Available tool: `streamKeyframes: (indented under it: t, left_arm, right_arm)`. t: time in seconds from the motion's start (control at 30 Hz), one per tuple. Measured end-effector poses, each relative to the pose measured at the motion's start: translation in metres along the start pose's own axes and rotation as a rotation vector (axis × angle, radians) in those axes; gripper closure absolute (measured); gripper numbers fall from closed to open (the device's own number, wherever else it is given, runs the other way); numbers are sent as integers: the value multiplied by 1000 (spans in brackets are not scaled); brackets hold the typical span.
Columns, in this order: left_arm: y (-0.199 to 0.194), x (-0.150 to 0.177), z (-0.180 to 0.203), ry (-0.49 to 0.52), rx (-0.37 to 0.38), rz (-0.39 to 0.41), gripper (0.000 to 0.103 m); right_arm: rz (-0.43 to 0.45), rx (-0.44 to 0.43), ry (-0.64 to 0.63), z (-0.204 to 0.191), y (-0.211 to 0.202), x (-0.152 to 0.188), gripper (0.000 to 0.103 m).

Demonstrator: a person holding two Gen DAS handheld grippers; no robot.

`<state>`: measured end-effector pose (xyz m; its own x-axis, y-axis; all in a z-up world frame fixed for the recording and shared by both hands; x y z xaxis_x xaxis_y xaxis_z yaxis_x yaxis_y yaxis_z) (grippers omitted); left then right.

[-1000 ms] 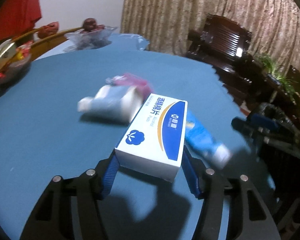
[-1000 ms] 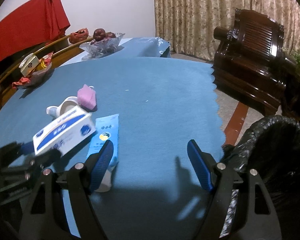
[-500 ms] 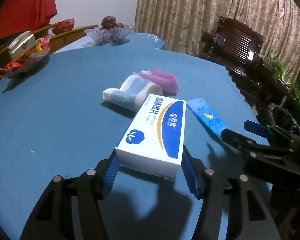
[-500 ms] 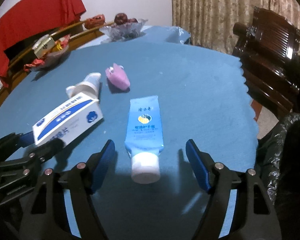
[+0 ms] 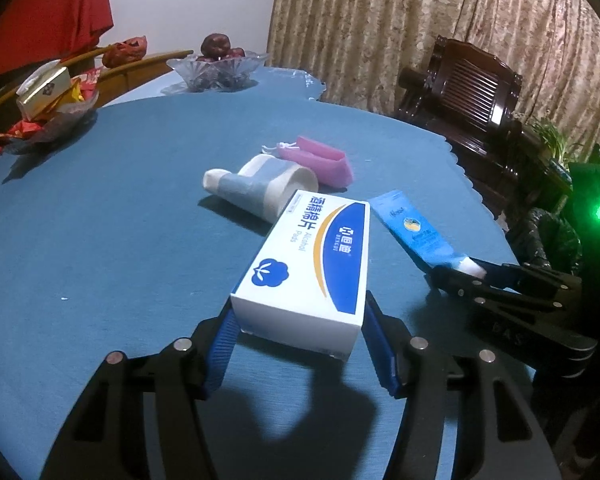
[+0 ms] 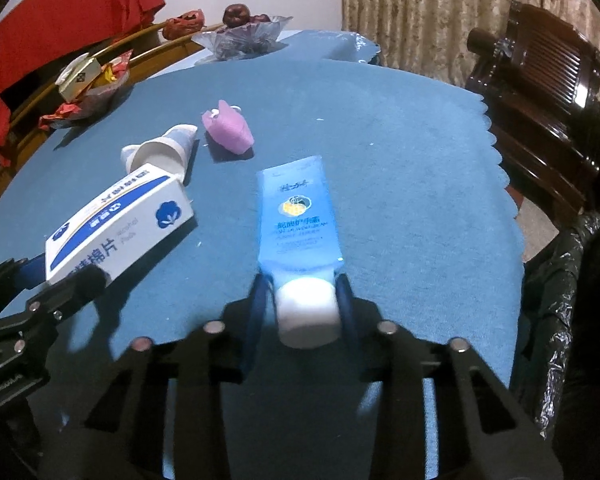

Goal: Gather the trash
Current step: 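Grasp the blue hand-cream tube with the right tool while the left tool holds the box, then carry the box and tube over the bin and open both tools to drop them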

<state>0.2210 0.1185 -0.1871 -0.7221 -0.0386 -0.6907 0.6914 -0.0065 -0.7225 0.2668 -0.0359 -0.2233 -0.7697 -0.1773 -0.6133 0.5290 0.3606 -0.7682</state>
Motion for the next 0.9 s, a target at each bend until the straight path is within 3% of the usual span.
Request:
streamKeyframes:
  t: [0.4,0.9]
  left_arm:
    - [-11,-8,9,12,13,27,45]
    - [-36,-24,49,46,73,76,45]
  right_arm:
    - [73,-11,9,6,-35,-3,75]
    - [200,26,41,32,-112,0,75]
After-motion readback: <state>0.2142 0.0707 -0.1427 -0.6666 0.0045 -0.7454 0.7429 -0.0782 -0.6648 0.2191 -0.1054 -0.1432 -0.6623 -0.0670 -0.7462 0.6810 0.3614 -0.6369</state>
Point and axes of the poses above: each gripper's, at about its wrist camera, not at the fingertips, and y roughly the way its jaws point, z to its right, x to its underside, the point moved 5 cm from there along y, roughly the way its jaws point, and after that the axes turned 8 degrees about -x, right-handed, at the moved point
